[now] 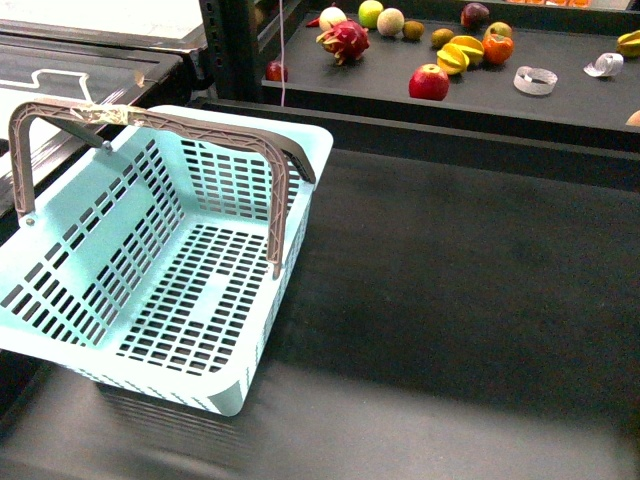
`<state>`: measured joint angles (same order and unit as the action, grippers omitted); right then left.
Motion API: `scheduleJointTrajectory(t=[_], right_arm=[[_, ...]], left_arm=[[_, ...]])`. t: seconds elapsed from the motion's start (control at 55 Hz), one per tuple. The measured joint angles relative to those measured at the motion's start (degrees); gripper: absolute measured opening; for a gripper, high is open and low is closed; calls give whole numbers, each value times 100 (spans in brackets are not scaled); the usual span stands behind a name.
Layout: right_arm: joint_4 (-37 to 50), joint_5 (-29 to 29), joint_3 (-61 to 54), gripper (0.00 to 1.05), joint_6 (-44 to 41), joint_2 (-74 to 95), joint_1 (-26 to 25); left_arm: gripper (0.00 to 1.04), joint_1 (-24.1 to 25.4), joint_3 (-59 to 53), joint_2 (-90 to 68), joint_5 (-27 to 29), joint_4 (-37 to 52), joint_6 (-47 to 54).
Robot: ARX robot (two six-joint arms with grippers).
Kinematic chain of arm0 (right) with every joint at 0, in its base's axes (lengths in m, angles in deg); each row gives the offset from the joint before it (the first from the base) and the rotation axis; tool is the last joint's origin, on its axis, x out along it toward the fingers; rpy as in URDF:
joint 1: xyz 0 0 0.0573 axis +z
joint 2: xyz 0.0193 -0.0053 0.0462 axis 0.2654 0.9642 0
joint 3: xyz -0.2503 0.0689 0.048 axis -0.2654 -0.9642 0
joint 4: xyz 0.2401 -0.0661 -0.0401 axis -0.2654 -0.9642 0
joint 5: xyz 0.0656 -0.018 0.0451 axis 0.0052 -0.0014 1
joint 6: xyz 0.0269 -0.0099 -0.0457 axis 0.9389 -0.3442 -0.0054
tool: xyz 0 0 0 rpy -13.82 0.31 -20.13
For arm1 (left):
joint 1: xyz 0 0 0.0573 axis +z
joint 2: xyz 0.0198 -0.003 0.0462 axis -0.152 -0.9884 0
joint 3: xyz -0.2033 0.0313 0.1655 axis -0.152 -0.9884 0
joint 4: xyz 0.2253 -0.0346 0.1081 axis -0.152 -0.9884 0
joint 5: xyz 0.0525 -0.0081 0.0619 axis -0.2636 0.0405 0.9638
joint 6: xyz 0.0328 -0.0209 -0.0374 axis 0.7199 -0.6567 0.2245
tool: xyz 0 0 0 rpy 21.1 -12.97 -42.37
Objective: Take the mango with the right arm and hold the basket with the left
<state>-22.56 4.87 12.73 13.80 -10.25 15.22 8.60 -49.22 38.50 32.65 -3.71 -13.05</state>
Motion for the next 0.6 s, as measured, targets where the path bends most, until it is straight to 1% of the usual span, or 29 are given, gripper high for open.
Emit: scheduleJointTrajectory(t=[0.018,0.036,0.236,0.273,0.309,0.364,0.473,0.491,0.509,0.527,0.545,0.564,0.582,0.6], right_arm=[[0,0,0,97,0,0,0],[0,0,0,97,-2,0,0],[0,0,0,97,-2,0,0],[0,0,0,97,-2,0,0],[0,0,0,97,0,0,0],[0,0,0,97,-2,0,0],[0,0,0,97,0,0,0],[0,0,0,97,0,0,0],[0,0,0,97,-2,0,0],[0,0,0,97,-2,0,0],[0,0,0,97,0,0,0],[0,0,0,97,-2,0,0],[0,4,0,97,0,0,0],[0,2,0,97,-2,0,0]], left_arm=[[2,0,0,2,0,-2,0],[4,0,0,2,0,0,0],[44,0,0,4,0,-2,0],[49,0,0,4,0,0,0],[60,0,0,4,0,-2,0],[73,0,0,4,0,-2,0],[94,0,0,7,0,-2,0],[98,0,0,7,0,-2,2],[98,0,0,7,0,-2,4],[97,-28,9,-20,131,-17,-7],[96,-157,33,-109,557,-116,-164],[96,-330,96,-286,1003,-225,-236],[96,-507,149,-546,1672,-232,-417],[96,-640,197,-852,2179,-184,-608]])
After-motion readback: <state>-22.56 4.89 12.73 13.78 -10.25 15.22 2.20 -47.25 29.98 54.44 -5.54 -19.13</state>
